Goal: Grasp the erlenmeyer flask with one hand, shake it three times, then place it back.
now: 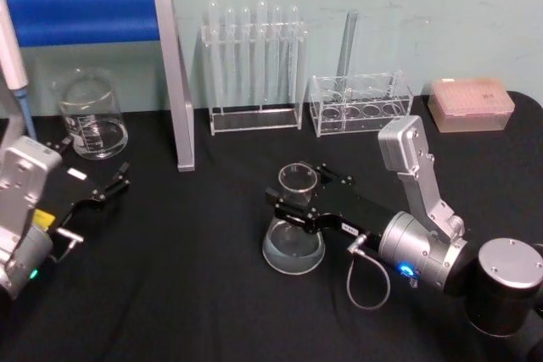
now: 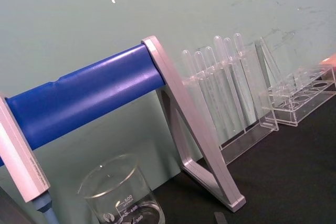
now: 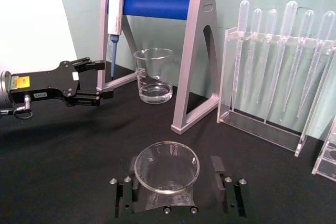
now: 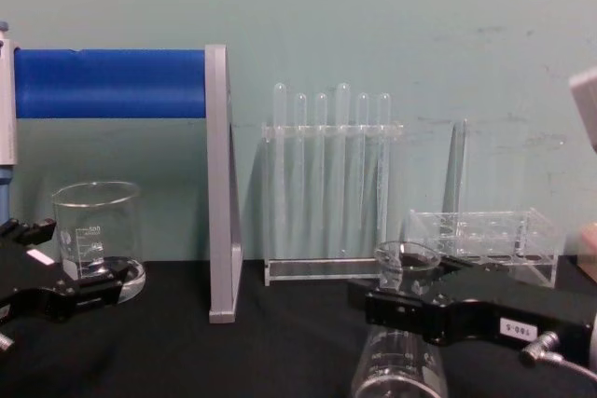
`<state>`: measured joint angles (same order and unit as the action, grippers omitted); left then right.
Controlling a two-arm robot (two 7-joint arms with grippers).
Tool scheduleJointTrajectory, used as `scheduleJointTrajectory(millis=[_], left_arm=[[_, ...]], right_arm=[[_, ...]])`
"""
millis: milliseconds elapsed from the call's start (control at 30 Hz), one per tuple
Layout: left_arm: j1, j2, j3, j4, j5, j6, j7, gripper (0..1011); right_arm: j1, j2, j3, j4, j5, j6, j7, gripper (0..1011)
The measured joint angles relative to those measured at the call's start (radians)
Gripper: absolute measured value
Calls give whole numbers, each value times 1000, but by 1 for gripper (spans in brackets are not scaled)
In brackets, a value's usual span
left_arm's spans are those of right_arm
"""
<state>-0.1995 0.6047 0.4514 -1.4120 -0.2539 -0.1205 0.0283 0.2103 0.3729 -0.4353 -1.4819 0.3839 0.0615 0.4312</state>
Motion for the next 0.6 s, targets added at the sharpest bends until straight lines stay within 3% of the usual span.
scheduleJointTrajectory(millis=[233, 600], left_arm=[[0, 0, 0, 0, 0, 0, 0, 1001], [0, 0, 0, 0, 0, 0, 0, 1001]], right_arm=[[0, 0, 0, 0, 0, 0, 0, 995], [0, 0, 0, 0, 0, -1, 0, 1000]])
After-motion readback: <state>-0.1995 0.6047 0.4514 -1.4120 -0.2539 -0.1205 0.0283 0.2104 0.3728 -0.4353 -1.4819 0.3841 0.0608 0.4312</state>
